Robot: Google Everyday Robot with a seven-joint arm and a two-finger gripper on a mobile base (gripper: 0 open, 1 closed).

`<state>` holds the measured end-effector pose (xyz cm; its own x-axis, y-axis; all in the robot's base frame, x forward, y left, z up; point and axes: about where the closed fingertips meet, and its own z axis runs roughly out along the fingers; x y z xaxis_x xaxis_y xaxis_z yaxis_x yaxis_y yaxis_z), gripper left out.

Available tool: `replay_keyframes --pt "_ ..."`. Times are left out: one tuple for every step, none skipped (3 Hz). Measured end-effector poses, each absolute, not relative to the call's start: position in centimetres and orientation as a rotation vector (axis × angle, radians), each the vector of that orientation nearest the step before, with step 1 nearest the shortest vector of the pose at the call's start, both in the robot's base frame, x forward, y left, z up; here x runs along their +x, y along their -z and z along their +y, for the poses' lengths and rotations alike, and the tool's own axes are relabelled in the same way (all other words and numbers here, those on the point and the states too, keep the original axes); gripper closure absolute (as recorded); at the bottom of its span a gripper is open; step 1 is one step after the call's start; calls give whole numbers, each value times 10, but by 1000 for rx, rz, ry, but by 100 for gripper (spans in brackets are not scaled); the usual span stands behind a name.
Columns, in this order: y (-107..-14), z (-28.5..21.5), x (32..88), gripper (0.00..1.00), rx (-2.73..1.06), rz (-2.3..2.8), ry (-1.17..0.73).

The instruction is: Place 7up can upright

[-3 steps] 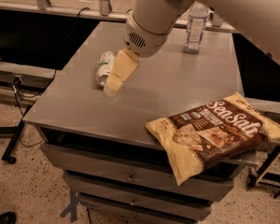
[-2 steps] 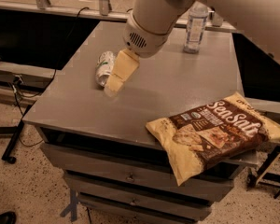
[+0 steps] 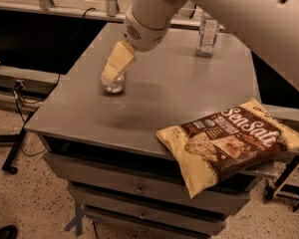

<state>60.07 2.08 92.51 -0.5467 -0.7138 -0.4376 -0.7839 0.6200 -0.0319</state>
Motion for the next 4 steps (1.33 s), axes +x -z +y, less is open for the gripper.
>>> replay_keyframes --pt "-919 39 641 0 -1017 2511 -273" --pt "-905 55 667 0 -844 2589 -283" --pt "-885 62 685 0 -689 2650 -252" --pt "-865 62 701 0 -526 2712 -175"
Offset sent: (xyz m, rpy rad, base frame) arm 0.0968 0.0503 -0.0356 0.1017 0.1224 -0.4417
